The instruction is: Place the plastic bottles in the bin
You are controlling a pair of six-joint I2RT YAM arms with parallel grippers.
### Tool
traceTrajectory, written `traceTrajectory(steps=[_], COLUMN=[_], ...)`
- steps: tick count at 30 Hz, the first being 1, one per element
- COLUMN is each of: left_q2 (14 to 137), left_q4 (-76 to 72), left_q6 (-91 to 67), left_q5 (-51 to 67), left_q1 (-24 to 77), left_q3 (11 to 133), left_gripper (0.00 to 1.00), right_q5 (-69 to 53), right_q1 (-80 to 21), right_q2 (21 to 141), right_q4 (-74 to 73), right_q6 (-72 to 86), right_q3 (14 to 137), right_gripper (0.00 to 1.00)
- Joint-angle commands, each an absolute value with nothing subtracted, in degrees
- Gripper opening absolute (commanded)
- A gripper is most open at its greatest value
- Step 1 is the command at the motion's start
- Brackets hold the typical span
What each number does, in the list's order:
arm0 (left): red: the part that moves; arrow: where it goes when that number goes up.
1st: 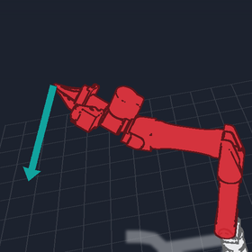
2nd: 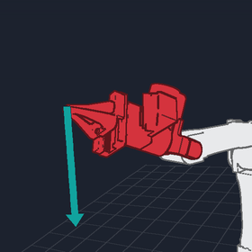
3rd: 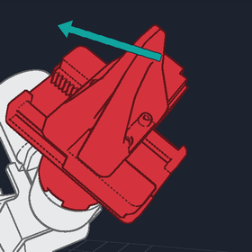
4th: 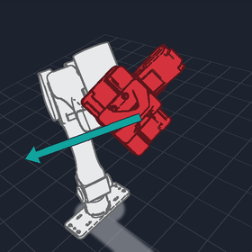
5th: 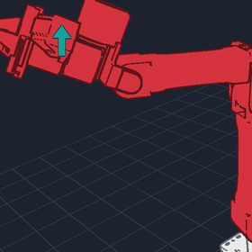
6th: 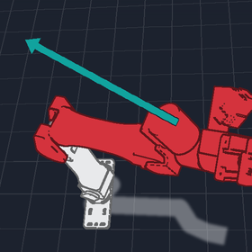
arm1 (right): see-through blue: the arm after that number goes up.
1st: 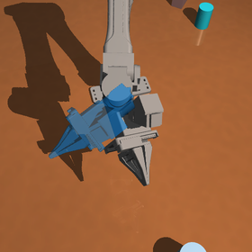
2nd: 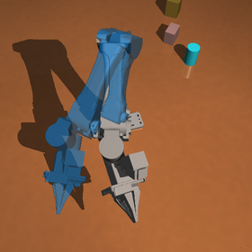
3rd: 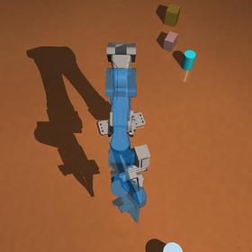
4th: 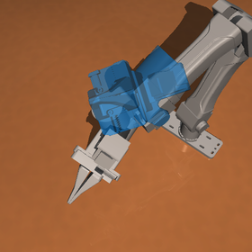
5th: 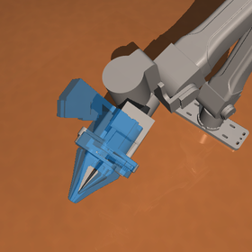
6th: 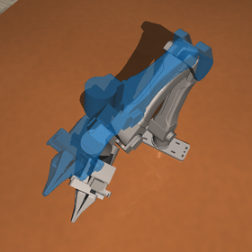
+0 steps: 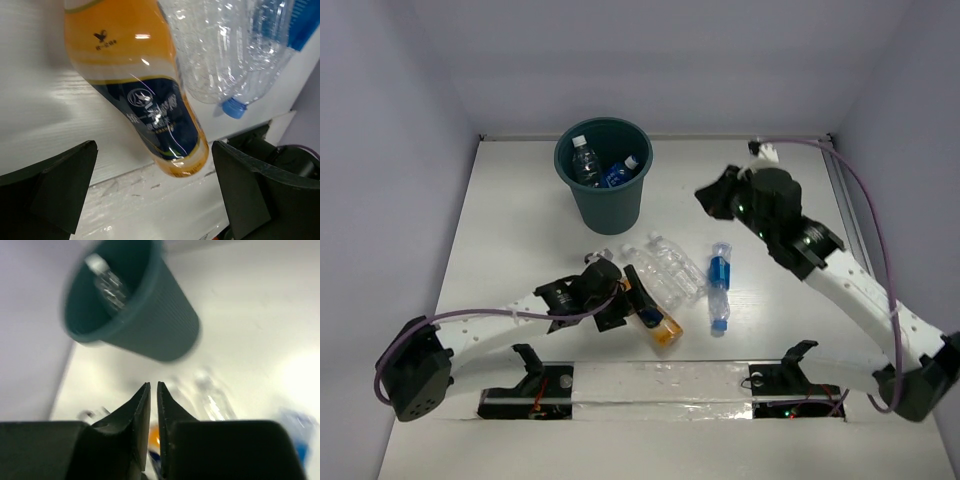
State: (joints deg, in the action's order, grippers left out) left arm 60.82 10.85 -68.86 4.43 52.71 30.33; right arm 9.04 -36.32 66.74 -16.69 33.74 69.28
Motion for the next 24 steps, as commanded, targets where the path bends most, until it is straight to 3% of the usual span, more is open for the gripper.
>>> traceTrajectory(steps=[1, 3, 6, 7, 8, 10, 17, 24], left_q2=[64.24, 65.21, 68.19, 69.16, 71.43, 73.29, 73.48, 64.7], left_q4=[8.96, 8.7, 6.33, 6.07, 5.72, 5.45, 3.33, 10.36], left_q6=[-68.56, -68.38, -68.55, -68.47, -68.55, -68.73, -69.61, -68.3], left_q5=[1.15, -1.57, -2.2, -2.37, -2.9, -3.51, -5.1, -6.33], left_q1=[53.0, 53.0, 53.0, 53.0, 53.0, 53.0, 53.0, 54.05], left_q3=[33.13, 33.75, 33.84, 33.92, 34.1, 33.84, 30.94, 29.62], left_gripper=[0.99, 0.99, 0.98, 0.96, 0.95, 0.89, 0.67, 0.53], right_q5=[11.43, 9.86, 3.28, 2.47, 2.46, 1.68, -2.8, -5.97], right_q1=[-32.72, -29.29, -20.41, -19.26, -19.25, -19.25, -19.25, -19.25], right_q2=[62.68, 58.98, 58.44, 59.4, 60.55, 64.15, 74.79, 81.64], right_q4=[-21.34, -22.76, -23.47, -23.81, -25.47, -26.71, -25.05, -23.73], right_q6=[34.79, 35.68, 34.02, 33.14, 31.57, 29.54, 27.95, 27.33], right_q3=[57.5, 53.98, 49.4, 49.13, 49.83, 50.62, 51.42, 51.59], right_gripper=[0.22, 0.25, 0.43, 0.52, 0.7, 0.9, 0.95, 0.94])
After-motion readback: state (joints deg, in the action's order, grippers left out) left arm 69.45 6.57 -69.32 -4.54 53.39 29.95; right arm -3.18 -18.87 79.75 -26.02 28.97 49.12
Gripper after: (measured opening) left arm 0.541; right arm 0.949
